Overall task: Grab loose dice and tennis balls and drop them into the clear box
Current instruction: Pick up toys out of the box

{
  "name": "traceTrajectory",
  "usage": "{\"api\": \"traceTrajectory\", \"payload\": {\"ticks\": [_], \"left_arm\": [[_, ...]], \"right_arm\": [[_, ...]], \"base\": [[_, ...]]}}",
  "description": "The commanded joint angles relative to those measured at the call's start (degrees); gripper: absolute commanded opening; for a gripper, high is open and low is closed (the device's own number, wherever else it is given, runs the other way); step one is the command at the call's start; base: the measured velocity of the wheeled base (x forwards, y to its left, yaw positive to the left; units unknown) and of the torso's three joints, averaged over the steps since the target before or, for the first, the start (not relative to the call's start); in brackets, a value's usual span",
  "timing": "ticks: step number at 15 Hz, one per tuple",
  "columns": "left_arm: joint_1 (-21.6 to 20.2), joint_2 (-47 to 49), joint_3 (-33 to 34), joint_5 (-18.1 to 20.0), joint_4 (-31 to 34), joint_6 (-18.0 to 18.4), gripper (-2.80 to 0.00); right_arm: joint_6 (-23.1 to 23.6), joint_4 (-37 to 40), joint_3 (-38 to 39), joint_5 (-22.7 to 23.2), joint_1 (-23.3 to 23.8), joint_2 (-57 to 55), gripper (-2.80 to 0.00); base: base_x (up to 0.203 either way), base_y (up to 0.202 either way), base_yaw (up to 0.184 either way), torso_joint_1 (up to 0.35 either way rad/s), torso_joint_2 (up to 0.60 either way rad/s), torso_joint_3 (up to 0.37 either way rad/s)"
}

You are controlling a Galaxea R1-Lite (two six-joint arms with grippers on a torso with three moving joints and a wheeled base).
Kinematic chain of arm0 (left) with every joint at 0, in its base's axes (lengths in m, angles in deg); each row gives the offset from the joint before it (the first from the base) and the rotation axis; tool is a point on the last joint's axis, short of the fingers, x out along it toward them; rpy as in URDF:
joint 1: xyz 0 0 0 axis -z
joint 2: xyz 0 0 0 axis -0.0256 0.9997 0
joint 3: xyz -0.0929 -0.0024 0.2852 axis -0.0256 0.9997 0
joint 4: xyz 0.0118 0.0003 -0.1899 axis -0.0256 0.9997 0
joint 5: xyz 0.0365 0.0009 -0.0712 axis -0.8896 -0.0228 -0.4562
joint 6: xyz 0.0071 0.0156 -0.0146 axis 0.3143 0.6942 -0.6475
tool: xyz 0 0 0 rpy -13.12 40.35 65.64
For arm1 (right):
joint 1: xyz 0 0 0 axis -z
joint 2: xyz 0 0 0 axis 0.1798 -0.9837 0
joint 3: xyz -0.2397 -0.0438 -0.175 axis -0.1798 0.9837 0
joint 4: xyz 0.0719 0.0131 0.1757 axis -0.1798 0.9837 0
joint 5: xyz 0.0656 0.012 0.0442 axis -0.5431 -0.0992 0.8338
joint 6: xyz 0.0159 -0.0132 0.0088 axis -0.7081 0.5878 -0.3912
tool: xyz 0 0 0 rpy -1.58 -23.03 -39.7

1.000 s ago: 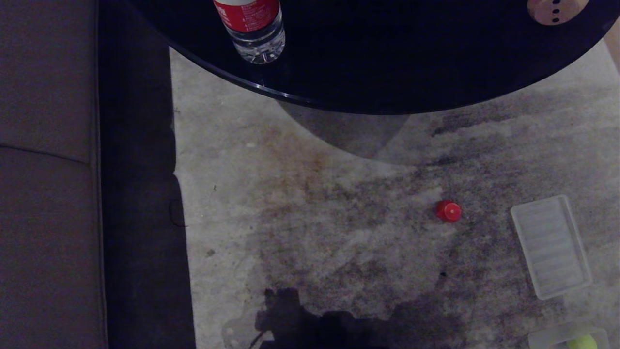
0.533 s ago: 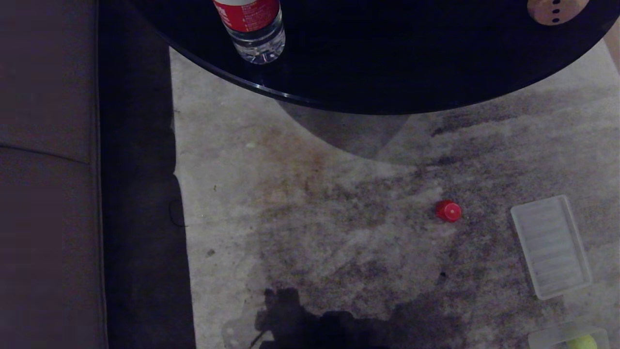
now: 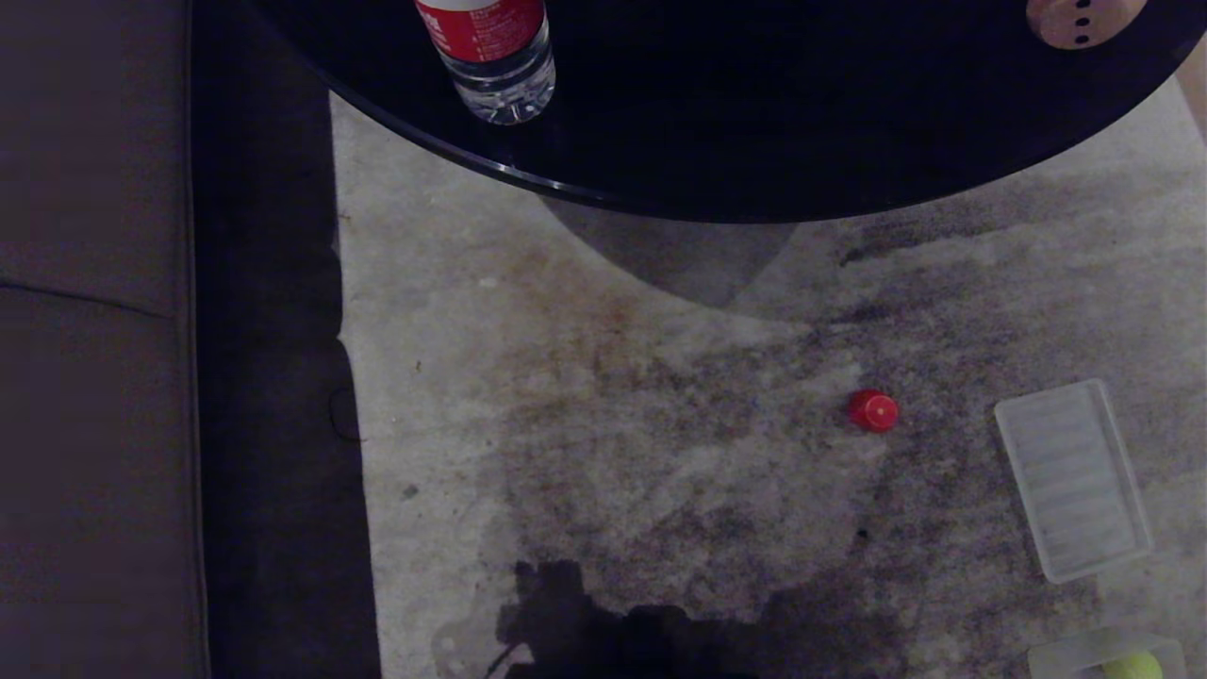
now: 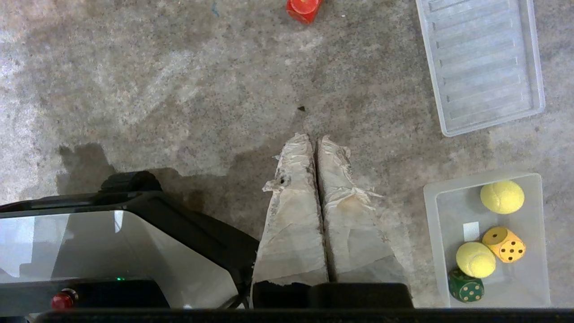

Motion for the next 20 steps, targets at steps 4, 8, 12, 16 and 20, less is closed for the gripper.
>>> {"api": "traceTrajectory", "payload": {"ticks": [4, 8, 12, 16, 20], "left_arm": [[0.00, 0.03, 0.09, -0.07, -0.02, -0.05, -2.80], [0.00, -0.02, 0.09, -0.07, -0.02, -0.05, -2.80], [0.00, -0.01, 0.09, -0.03, -0.02, 0.04, -2.80], [0.00, 0.07, 0.03, 0.01, -0.02, 0.08, -2.80], [0.00, 0.07, 0.09, -0.07, -0.02, -0.05, -2.80]], "right_arm": [[0.03, 0.10, 0.00, 0.00, -0.02, 0.01, -2.80], [0.00, 0.10, 0.00, 0.00, -0.02, 0.01, -2.80], [0.00, 0.10, 0.00, 0.00, -0.02, 0.00, -2.80], [0.00, 0.10, 0.00, 0.00, -0.02, 0.09, -2.80], [0.09, 0.10, 0.00, 0.00, -0.02, 0.09, -2.80]], "base": [[0.000, 0.000, 0.000, 0.000, 0.00, 0.000], [0.000, 0.000, 0.000, 0.000, 0.00, 0.000], [0.000, 0.000, 0.000, 0.000, 0.00, 0.000], [0.000, 0.000, 0.000, 0.000, 0.00, 0.000], [0.000, 0.000, 0.000, 0.000, 0.00, 0.000]]}}
